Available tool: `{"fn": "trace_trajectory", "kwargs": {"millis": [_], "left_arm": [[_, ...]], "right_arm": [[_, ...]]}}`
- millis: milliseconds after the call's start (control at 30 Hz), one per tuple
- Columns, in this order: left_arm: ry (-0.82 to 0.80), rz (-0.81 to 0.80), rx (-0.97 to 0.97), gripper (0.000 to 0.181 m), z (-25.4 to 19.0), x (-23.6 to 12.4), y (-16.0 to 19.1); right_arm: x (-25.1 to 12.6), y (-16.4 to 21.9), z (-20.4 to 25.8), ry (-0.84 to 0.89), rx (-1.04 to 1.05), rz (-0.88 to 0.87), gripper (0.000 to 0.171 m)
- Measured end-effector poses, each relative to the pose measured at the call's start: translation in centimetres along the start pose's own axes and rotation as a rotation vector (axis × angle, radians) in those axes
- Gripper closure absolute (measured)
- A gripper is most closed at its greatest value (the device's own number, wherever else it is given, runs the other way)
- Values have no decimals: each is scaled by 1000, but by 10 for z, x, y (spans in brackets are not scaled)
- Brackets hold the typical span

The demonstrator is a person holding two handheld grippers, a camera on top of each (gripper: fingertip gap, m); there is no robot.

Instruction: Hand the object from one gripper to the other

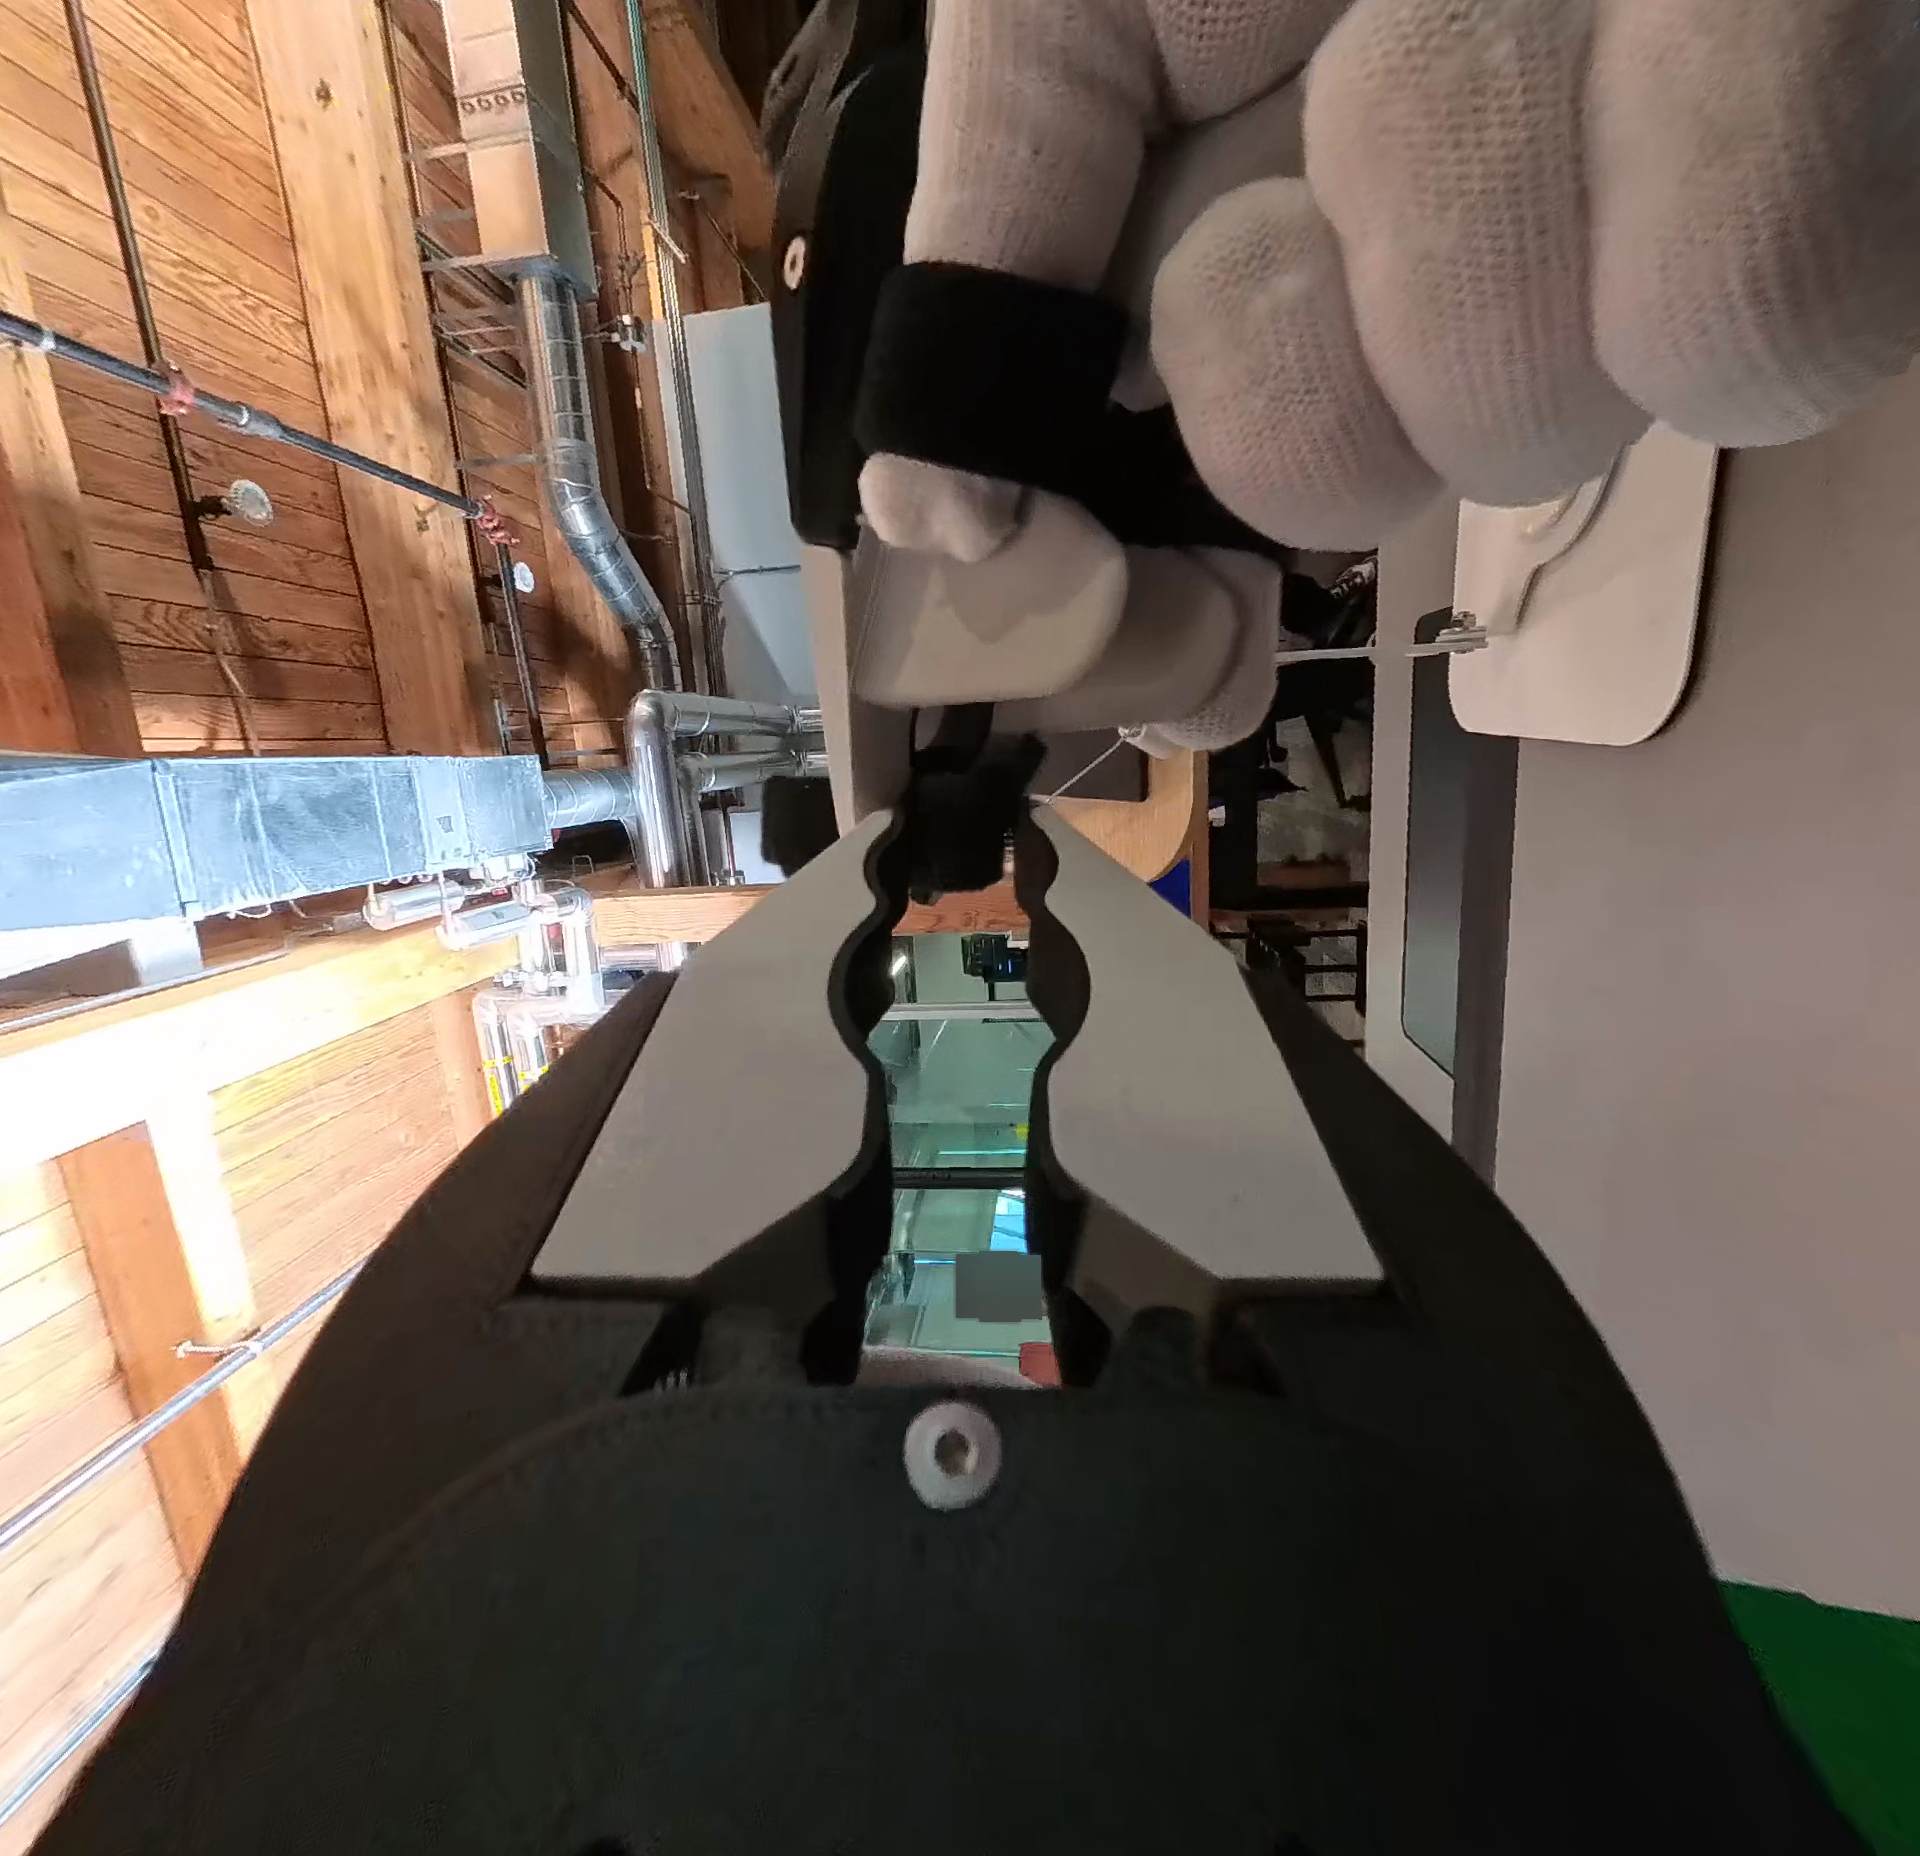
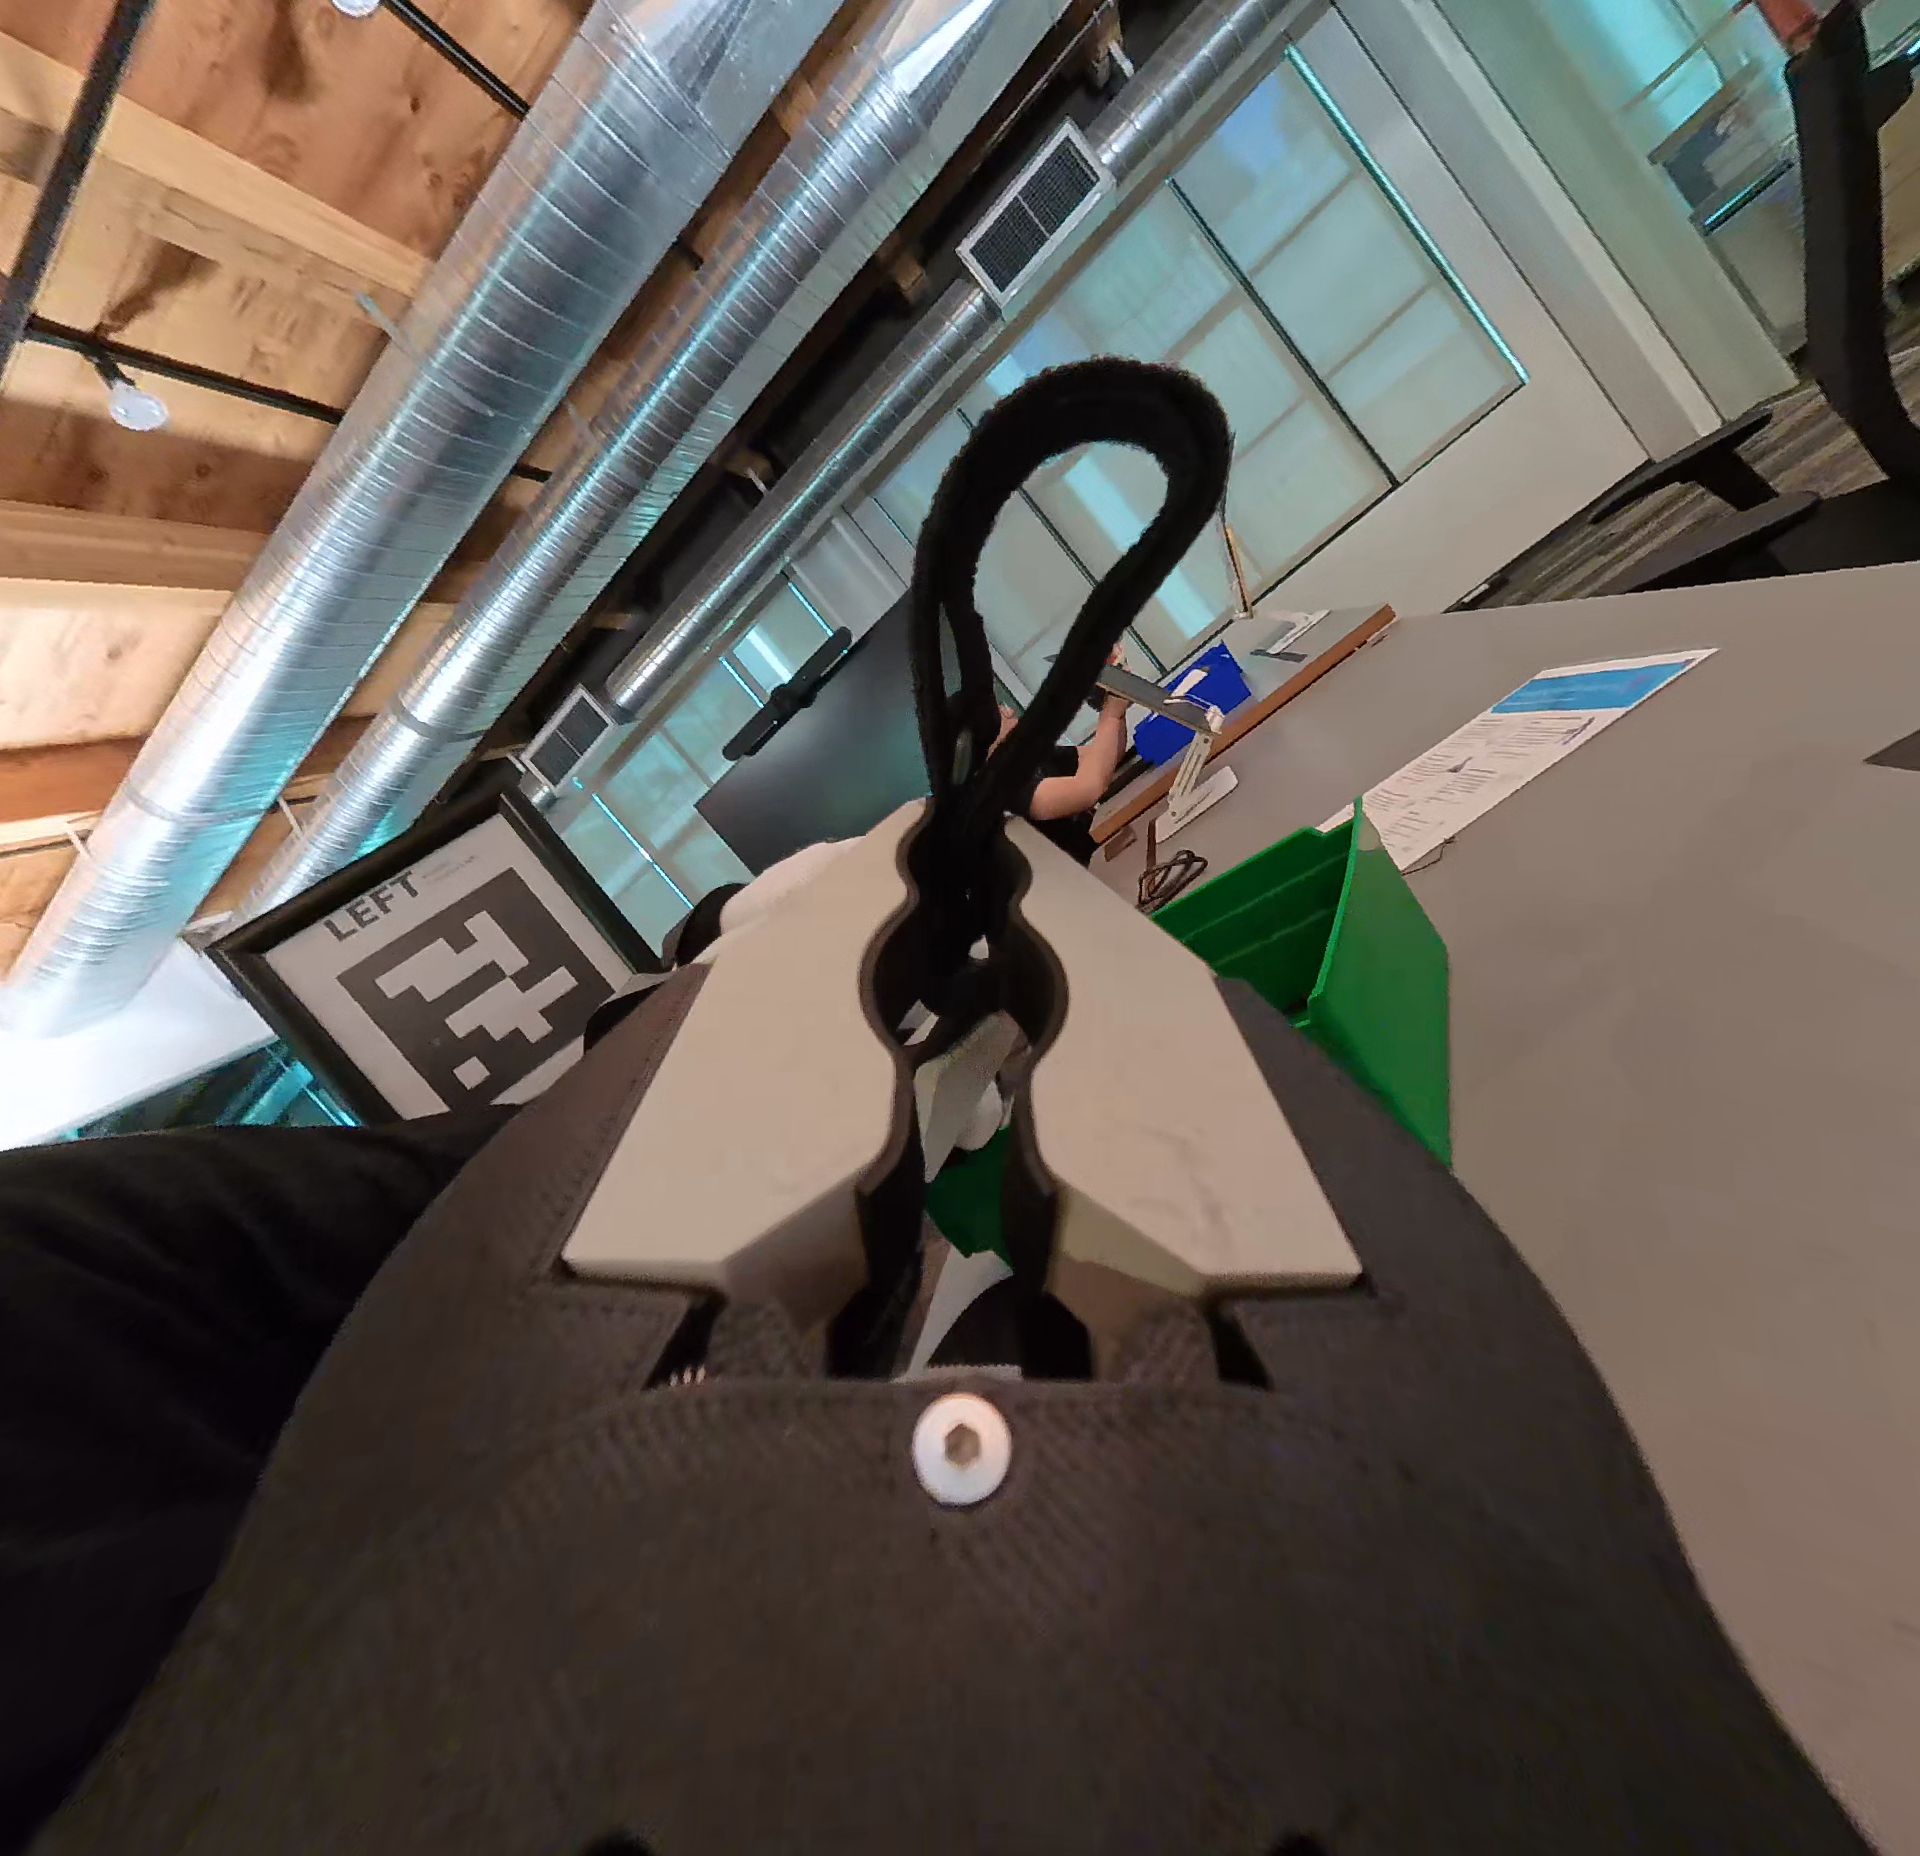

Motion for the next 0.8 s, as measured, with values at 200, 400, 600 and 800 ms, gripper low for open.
{"fn": "trace_trajectory", "kwargs": {"millis": [200,400,600,800], "left_arm": [[-7,6,1,174,3,2,0],[11,25,-57,176,9,3,4],[212,12,-384,177,19,-4,18],[566,23,-491,177,7,-20,23]], "right_arm": [[-1,0,-3,4,30,-6,167],[-4,-4,-6,11,4,-12,130],[-20,-15,-23,117,-339,66,111],[-15,6,-2,133,-880,295,103]]}}
Point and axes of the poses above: each gripper's, where its closed fingertips meet, x out along the fingers, y out of its underside, z = x × y across the jaws, the point moved 1 cm from there along -x, back along the fingers, and after that the axes turned 13 degrees about -x, right-handed, at the moved point
